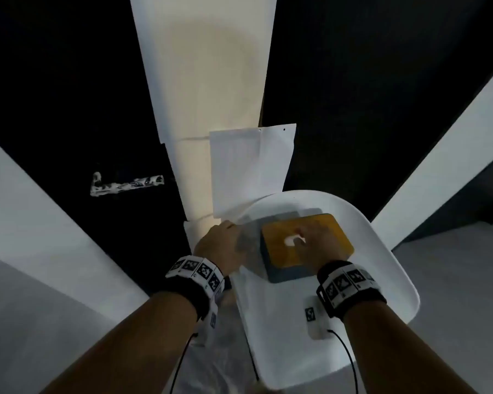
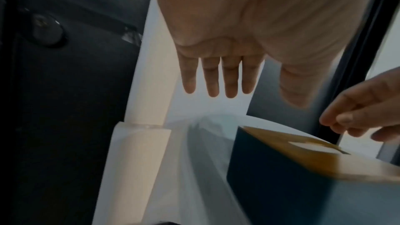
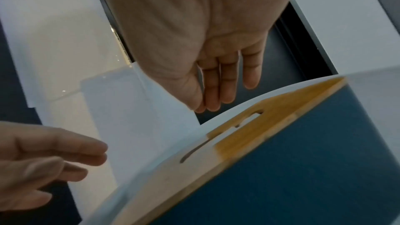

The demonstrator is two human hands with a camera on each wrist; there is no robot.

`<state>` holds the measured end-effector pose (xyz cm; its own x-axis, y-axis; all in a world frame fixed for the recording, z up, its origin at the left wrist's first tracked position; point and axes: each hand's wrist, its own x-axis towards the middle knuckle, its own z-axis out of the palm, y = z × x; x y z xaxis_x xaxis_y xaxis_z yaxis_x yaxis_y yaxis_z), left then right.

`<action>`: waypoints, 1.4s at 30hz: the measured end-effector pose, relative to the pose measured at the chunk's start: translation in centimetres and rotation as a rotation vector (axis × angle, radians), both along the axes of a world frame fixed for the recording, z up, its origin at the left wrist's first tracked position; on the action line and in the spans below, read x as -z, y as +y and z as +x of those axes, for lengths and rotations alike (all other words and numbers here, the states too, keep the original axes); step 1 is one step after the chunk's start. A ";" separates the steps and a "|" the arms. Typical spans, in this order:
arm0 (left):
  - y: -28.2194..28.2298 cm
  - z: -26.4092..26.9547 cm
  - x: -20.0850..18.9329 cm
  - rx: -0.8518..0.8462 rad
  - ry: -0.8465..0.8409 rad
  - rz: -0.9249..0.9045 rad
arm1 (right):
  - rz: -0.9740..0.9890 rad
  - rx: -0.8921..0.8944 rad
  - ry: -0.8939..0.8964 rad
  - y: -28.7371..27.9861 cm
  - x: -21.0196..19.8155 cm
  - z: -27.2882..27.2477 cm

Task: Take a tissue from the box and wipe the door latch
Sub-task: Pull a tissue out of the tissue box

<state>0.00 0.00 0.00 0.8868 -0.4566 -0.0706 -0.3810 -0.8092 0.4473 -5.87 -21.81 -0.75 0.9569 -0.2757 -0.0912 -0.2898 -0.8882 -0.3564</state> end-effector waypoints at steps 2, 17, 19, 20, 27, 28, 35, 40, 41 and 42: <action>-1.5 0.4 0.7 0.058 0.018 0.025 | -0.033 0.035 0.014 -1.9 0.1 0.7; -9.2 2.3 3.7 0.231 0.215 0.320 | -0.122 -0.210 0.174 -4.5 2.3 3.8; -9.3 2.3 3.9 0.232 0.208 0.310 | -0.124 -0.203 0.185 -4.2 2.5 4.1; -9.2 2.3 4.0 0.237 0.205 0.305 | -0.130 -0.201 0.187 -4.1 2.6 4.2; -9.2 2.6 4.5 0.266 0.183 0.274 | -0.132 -0.143 0.246 -3.7 2.8 5.2; -9.2 2.6 4.7 0.266 0.185 0.274 | -0.131 -0.138 0.251 -3.8 2.9 5.4; -9.1 3.0 5.2 0.272 0.173 0.282 | -0.112 -0.108 0.327 -3.0 2.3 6.0; -9.0 2.9 5.1 0.264 0.193 0.287 | -0.090 -0.095 0.356 -2.5 1.5 5.7; -9.1 2.9 5.0 0.264 0.199 0.295 | -0.121 -0.086 0.350 -2.6 1.5 5.7; -9.1 2.9 4.8 0.262 0.205 0.303 | -0.154 -0.068 0.334 -2.9 1.4 5.6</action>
